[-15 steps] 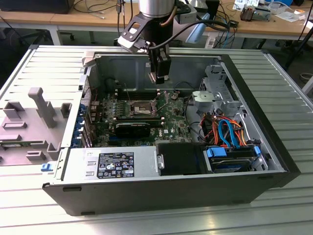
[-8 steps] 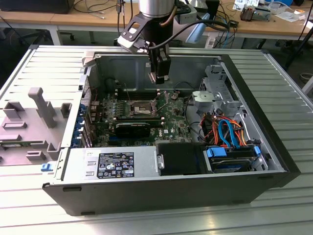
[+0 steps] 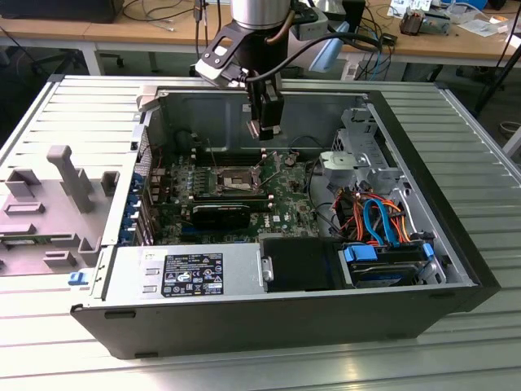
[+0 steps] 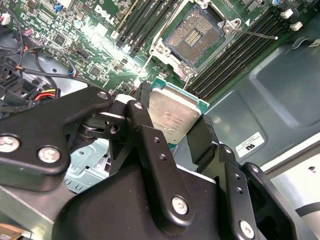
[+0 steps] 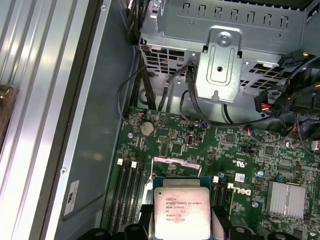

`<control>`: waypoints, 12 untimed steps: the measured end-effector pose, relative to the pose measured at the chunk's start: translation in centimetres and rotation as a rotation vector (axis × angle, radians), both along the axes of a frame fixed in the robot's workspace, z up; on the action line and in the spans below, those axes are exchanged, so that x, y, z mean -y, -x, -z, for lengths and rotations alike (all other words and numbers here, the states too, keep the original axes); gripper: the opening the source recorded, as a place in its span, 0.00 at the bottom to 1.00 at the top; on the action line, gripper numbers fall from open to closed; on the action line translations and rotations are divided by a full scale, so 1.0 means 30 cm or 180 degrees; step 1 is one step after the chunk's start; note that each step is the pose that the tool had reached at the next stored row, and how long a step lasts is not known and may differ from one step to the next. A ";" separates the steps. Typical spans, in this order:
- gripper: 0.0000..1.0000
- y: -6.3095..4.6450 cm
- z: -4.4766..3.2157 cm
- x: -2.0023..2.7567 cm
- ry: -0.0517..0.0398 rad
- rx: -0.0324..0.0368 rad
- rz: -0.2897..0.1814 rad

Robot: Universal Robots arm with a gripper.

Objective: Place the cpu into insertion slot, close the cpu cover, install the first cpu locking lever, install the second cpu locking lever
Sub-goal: 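Place the cpu into insertion slot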

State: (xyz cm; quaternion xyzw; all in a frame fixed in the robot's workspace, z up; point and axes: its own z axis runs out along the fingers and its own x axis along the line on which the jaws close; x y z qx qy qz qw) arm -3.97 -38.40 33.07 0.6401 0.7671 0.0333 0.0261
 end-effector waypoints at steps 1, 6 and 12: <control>0.54 0.000 0.000 0.000 0.0000 0.0000 0.0003; 0.54 0.000 0.000 0.000 0.0001 0.0000 0.0029; 0.54 0.000 0.000 0.000 0.0003 0.0000 0.0048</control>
